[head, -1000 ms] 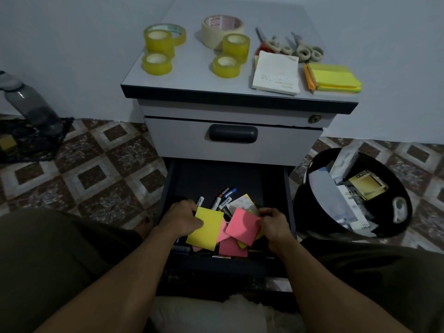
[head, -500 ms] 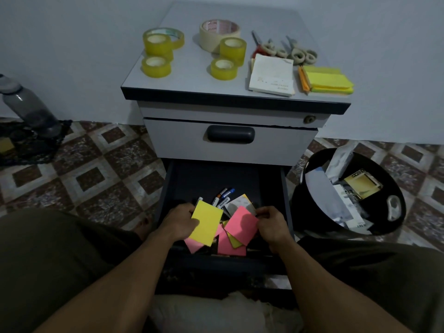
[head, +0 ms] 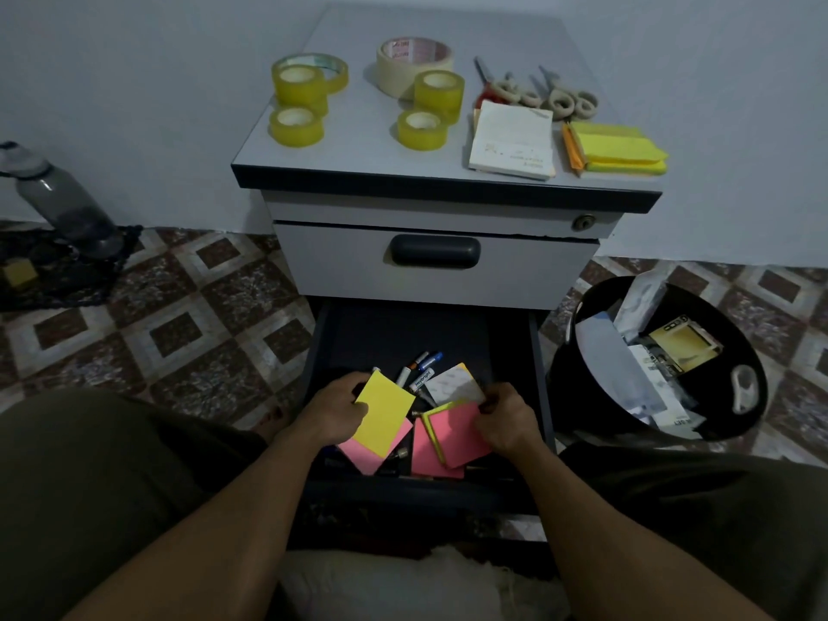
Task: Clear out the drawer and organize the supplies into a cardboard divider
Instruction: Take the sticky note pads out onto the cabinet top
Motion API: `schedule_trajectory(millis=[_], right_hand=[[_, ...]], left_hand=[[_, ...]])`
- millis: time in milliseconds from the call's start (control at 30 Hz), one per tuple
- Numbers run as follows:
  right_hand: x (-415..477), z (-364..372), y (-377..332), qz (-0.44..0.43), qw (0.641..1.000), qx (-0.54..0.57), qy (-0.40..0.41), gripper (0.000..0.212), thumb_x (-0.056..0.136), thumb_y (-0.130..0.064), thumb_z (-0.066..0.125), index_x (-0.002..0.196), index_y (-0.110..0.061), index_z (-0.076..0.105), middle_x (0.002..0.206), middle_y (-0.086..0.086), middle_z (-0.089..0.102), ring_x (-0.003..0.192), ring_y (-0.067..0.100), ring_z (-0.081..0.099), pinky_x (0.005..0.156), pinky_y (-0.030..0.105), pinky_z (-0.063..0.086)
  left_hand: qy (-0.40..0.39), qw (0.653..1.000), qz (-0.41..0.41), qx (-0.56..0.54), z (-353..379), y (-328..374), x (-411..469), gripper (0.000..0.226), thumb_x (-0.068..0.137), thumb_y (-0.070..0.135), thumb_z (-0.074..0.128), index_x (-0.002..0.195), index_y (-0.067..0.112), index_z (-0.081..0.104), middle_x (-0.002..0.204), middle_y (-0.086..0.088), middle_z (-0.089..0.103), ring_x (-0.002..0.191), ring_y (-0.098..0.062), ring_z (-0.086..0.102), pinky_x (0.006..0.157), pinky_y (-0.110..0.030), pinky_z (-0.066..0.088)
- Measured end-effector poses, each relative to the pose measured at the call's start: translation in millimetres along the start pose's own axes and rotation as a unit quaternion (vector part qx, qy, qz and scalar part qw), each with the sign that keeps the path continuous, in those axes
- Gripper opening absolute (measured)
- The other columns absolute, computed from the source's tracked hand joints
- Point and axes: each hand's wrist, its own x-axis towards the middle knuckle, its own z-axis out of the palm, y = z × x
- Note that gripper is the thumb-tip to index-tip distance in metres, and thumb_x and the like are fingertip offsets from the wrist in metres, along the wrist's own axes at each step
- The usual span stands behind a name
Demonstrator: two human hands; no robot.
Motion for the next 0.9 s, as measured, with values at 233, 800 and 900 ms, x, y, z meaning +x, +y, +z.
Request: schedule_trajectory(millis=[233, 800, 900], right_hand=[[-7, 2, -4, -0.035, 0.995, -0.019, -0.095, 0.060, 0.084, 0.002, 0.053, 0.140, -0.018, 0.044, 0.112, 0.002, 0.056, 0.094, 0.017, 0.055, 0.063, 0.015, 0.044], [-21, 5, -7, -0.032, 0.992, 0.029, -0.116, 0.049, 0.081, -0.003, 0.064, 0.128, -0.015, 0.054, 0.116, 0.001, 0.057, 0.095, 0.013, 0.057, 0.055, 0.010, 0.042], [-23, 6, -7, -0.029, 0.989, 0.062, -0.132, 0.056, 0.080, 0.001, 0.065, 0.130, -0.017, 0.048, 0.120, 0.002, 0.056, 0.091, 0.009, 0.057, 0.060, 0.014, 0.049]], left_hand=[[-0.062, 0.997, -0.052, 0.005, -12, 3, 0, 0.077, 0.085, -0.010, 0.045, 0.148, 0.033, 0.037, 0.102, -0.009, 0.058, 0.064, -0.020, 0.051, 0.053, -0.026, 0.039], [-0.048, 0.996, -0.070, 0.038, -8, 11, -9, 0.060, 0.088, -0.007, 0.046, 0.141, 0.021, 0.046, 0.084, -0.001, 0.050, 0.062, -0.012, 0.046, 0.041, -0.017, 0.033], [-0.045, 0.996, -0.068, 0.042, -8, 11, -9, 0.060, 0.087, -0.008, 0.045, 0.140, 0.021, 0.046, 0.082, -0.001, 0.049, 0.061, -0.012, 0.045, 0.040, -0.017, 0.032]])
